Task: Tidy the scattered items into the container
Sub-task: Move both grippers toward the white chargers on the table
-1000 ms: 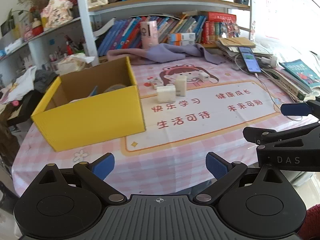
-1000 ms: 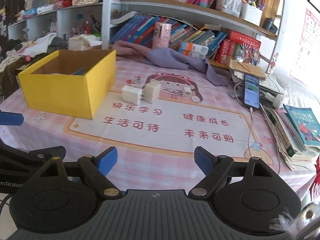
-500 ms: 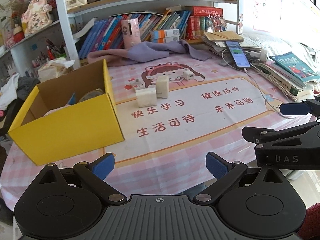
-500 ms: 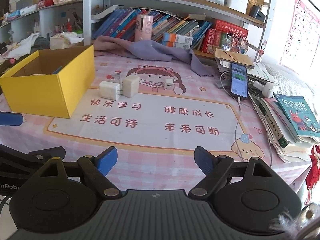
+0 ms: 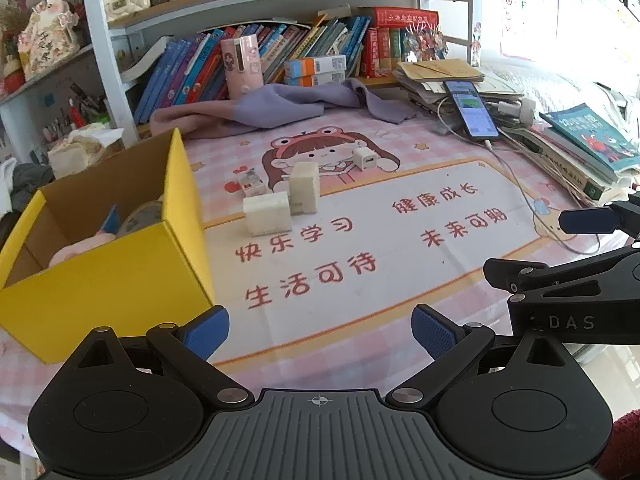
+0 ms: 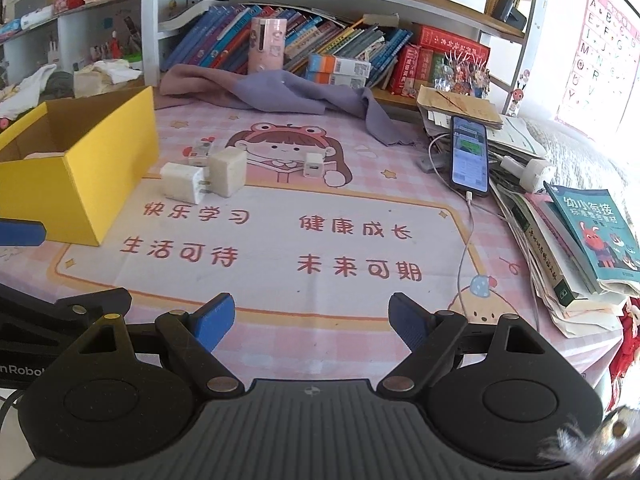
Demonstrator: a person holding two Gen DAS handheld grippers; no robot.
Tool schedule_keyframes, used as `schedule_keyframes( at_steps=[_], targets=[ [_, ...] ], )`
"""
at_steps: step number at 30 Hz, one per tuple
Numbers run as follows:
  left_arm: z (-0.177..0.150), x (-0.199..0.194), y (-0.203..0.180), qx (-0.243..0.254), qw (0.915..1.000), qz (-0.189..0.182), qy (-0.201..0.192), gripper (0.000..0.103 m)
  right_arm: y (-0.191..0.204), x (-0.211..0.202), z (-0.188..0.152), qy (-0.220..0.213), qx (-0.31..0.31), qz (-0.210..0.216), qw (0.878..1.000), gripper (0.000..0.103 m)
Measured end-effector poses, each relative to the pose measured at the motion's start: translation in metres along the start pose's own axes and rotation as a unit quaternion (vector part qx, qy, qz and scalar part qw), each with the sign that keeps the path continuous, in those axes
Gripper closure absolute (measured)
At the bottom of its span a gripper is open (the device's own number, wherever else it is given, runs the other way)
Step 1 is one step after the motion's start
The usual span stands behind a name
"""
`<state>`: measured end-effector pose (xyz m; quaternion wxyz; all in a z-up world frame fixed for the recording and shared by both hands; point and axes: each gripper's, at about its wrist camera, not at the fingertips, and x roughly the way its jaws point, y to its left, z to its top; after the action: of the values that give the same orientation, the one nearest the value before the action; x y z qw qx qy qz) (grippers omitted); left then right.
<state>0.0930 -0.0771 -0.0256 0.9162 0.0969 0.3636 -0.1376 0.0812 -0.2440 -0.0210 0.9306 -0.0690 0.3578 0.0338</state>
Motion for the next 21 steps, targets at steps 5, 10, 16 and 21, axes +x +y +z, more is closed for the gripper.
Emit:
schedule_keyframes(
  at_steps=[5,10,16,21],
  targets=[
    [0.012,0.014,-0.003,-0.003,1.0,0.005,-0.004,0.004,-0.01,0.017,0.011,0.003,0.0,0.004,1.0,0.019],
    [0.027,0.03,-0.006,-0.007,0.9999,0.011,-0.009,0.004,-0.021,0.036,0.027,0.003,-0.004,0.009,1.0,0.02],
    [0.052,0.051,-0.014,-0.011,0.9996,0.024,-0.012,0.004,-0.04,0.061,0.049,0.001,-0.01,0.02,1.0,0.02],
    [0.07,0.068,-0.02,-0.016,0.999,0.039,-0.01,0.004,-0.056,0.083,0.066,0.001,-0.017,0.035,0.999,0.02]
  ],
)
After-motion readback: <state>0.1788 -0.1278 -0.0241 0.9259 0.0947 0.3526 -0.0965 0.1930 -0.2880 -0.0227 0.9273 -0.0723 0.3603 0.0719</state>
